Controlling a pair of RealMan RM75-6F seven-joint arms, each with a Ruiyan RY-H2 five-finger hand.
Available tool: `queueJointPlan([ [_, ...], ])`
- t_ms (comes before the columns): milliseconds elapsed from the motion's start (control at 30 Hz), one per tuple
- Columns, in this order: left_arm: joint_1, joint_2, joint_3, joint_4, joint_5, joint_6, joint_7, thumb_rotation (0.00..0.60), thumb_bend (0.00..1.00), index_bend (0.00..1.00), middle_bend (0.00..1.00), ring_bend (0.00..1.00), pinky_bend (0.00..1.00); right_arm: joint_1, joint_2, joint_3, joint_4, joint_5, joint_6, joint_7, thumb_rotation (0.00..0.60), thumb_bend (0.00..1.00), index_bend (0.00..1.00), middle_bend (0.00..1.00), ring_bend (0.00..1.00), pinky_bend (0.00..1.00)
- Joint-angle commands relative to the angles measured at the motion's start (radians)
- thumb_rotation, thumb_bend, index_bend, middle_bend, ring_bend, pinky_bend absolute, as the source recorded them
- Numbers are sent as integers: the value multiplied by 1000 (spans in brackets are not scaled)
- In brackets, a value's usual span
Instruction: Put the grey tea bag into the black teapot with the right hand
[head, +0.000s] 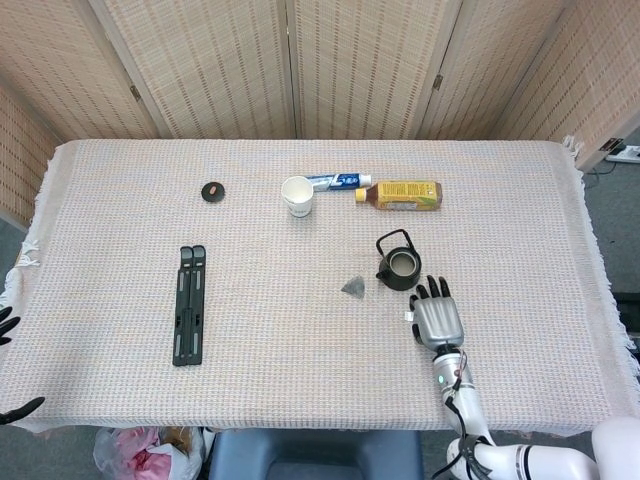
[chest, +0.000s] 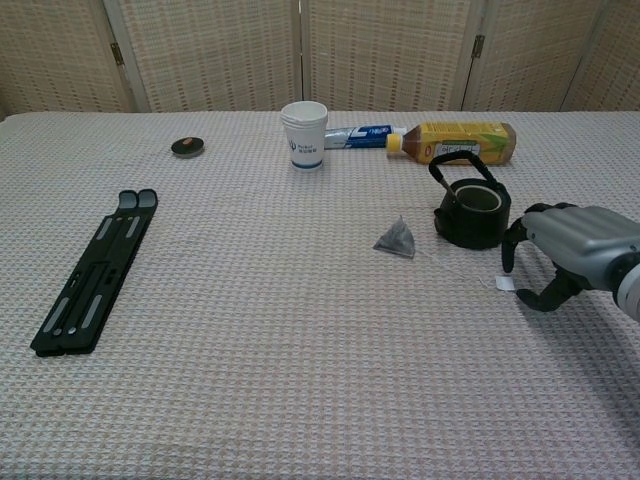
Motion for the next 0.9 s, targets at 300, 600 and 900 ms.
queueJointPlan([
  [300,-5,3,2,4,0,-2,-4,600,135,0,0,36,279,3,-21,15,31,1,-21,0,600,320,431,202,0,0],
  [600,-6,5,4,8,-6,-5,-9,600,135,0,0,36,278,3,-41,18,53,-8,-25,-4,600,323,431,203,0,0],
  [900,1,4,5,13,-9,7,-15,600,135,0,0,36,279,-3,-61,15,72,-31,-15,-7,600,351,449,203,0,0],
])
